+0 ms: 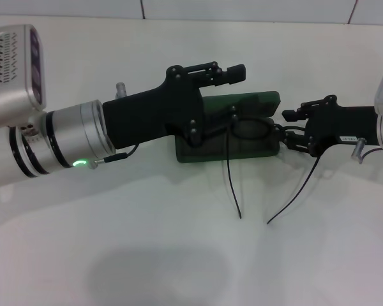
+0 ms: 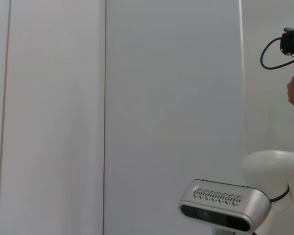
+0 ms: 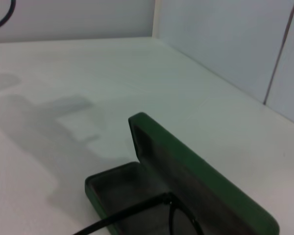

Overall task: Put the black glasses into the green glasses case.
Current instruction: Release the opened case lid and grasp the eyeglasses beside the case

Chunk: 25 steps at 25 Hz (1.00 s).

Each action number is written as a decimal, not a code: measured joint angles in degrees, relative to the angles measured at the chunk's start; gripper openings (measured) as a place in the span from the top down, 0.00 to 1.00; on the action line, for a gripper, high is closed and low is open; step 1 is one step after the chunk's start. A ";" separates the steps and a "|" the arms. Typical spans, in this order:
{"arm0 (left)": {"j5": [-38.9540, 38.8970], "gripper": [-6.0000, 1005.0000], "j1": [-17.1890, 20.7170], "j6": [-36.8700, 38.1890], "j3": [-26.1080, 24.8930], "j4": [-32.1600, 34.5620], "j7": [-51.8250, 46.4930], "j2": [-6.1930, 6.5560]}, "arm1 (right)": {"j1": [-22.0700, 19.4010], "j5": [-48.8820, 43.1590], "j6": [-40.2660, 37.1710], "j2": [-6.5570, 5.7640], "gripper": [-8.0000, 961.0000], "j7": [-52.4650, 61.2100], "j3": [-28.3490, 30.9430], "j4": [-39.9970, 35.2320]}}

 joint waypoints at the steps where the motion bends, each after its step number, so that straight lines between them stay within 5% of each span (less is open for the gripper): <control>1: 0.00 0.52 0.00 0.00 0.01 -0.02 0.00 -0.02 | 0.01 -0.33 0.08 0.02 0.59 0.12 -0.03 0.04; 18: -0.45 0.52 0.43 0.51 0.29 0.11 0.00 -0.13 | 4.94 -2.06 0.34 0.14 0.59 0.99 -0.65 4.37; 25: -0.46 0.52 0.45 0.54 0.28 0.23 0.00 -0.12 | 8.82 -15.15 0.12 0.26 0.59 12.02 -0.67 3.10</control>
